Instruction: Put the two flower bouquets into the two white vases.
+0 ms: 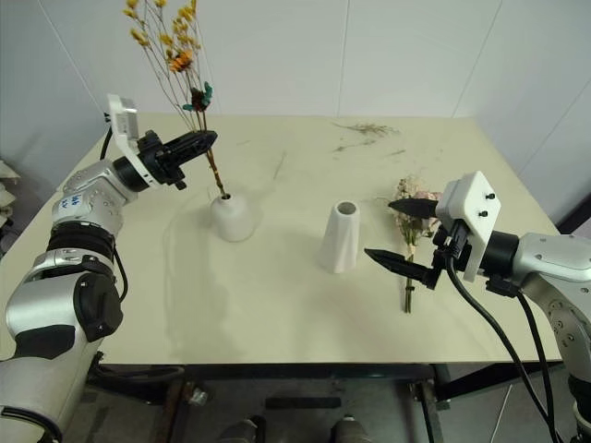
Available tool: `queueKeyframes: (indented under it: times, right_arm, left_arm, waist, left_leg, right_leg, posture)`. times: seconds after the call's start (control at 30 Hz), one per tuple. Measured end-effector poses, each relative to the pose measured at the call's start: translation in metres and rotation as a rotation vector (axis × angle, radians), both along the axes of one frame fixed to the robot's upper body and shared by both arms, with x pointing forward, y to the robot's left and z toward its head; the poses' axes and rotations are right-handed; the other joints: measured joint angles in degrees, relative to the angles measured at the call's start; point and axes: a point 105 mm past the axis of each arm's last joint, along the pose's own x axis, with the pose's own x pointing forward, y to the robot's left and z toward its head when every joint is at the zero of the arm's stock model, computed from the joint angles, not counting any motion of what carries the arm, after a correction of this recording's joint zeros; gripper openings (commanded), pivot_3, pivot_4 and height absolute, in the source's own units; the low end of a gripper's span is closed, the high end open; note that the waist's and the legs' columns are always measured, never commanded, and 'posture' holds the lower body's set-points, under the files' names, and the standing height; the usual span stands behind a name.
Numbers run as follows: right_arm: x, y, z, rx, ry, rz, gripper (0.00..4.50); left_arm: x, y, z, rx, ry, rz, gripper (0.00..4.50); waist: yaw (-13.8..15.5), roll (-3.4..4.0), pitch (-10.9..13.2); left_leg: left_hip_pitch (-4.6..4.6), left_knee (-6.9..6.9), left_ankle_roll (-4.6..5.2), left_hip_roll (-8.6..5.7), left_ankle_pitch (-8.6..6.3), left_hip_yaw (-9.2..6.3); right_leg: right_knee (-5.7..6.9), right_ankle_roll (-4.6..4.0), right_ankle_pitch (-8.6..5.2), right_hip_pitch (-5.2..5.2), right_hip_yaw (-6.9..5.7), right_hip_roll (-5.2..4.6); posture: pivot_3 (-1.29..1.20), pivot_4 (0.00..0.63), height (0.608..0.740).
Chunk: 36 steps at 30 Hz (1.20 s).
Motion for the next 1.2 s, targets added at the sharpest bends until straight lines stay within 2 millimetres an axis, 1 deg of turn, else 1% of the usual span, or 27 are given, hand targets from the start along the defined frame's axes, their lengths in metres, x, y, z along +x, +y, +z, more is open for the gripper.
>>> queueKeyframes:
  times: [0.27, 0.4, 0.47, 0.67, 0.8, 0.93, 1.2]
  right_arm:
    - [0.0, 0.001, 0.007, 0.018, -0.011, 0.046, 4.5]
    - [-0.003, 0.007, 0.02, 0.053, -0.036, 0.1, 4.5]
    - [-0.004, 0.009, 0.022, 0.06, -0.038, 0.119, 4.5]
    - [-0.005, 0.009, 0.021, 0.084, -0.011, 0.142, 4.5]
    - [-0.006, 0.013, 0.023, 0.142, 0.008, 0.18, 4.5]
    - [-0.006, 0.016, 0.025, 0.189, 0.018, 0.194, 4.5]
    - [-0.004, 0.017, 0.025, 0.211, 0.02, 0.195, 4.5]
  left_arm:
    - [-0.005, 0.004, -0.001, -0.021, -0.012, -0.039, 0.03]
    - [-0.005, 0.007, -0.004, -0.037, -0.012, -0.03, 0.03]
    - [-0.004, 0.008, -0.003, -0.048, -0.019, -0.024, 0.03]
    - [-0.004, 0.011, -0.001, -0.06, -0.043, 0.004, 0.03]
    - [-0.003, 0.013, 0.0, -0.073, -0.052, 0.017, 0.03]
    - [-0.001, 0.017, -0.004, -0.1, -0.042, 0.04, 0.03]
    - [0.0, 0.022, -0.012, -0.11, -0.03, 0.066, 0.03]
  waist:
    - [0.0, 0.0, 0.0]
    - [-0.1, 0.0, 0.0]
    - [0.0, 0.0, 0.0]
    - [0.0, 0.0, 0.0]
    - [-0.1, 0.0, 0.0]
    - [-0.1, 0.0, 0.0]
    - [0.0, 0.0, 0.0]
  left_leg:
    - [0.0, 0.06, 0.0, 0.0, 0.0, 0.0]
    - [0.02, 0.07, 0.0, 0.01, 0.0, -0.01]
    - [0.01, 0.08, 0.0, 0.01, 0.0, -0.01]
    - [0.01, 0.11, 0.0, 0.01, 0.0, -0.01]
    - [0.02, 0.17, 0.0, 0.01, 0.0, -0.01]
    - [0.02, 0.19, 0.01, 0.01, 0.0, -0.01]
    - [0.02, 0.21, 0.01, 0.01, 0.0, -0.01]
  right_leg:
    - [0.06, 0.0, 0.0, 0.0, 0.0, 0.0]
    - [0.12, 0.0, 0.0, -0.01, 0.0, 0.0]
    - [0.12, 0.0, 0.0, -0.01, 0.01, 0.0]
    - [0.14, 0.0, 0.0, 0.0, 0.01, 0.0]
    - [0.2, 0.0, 0.0, -0.01, 0.02, 0.0]
    - [0.23, 0.0, 0.0, -0.01, 0.02, 0.0]
    - [0.23, 0.0, 0.0, 0.0, 0.02, 0.0]
  posture:
    - [0.0, 0.15, 0.74]
    - [0.0, 0.15, 0.74]
    - [0.0, 0.15, 0.74]
    - [0.0, 0.15, 0.74]
    - [0.0, 0.15, 0.74]
    - [0.0, 0.15, 0.74]
    - [0.0, 0.15, 0.74]
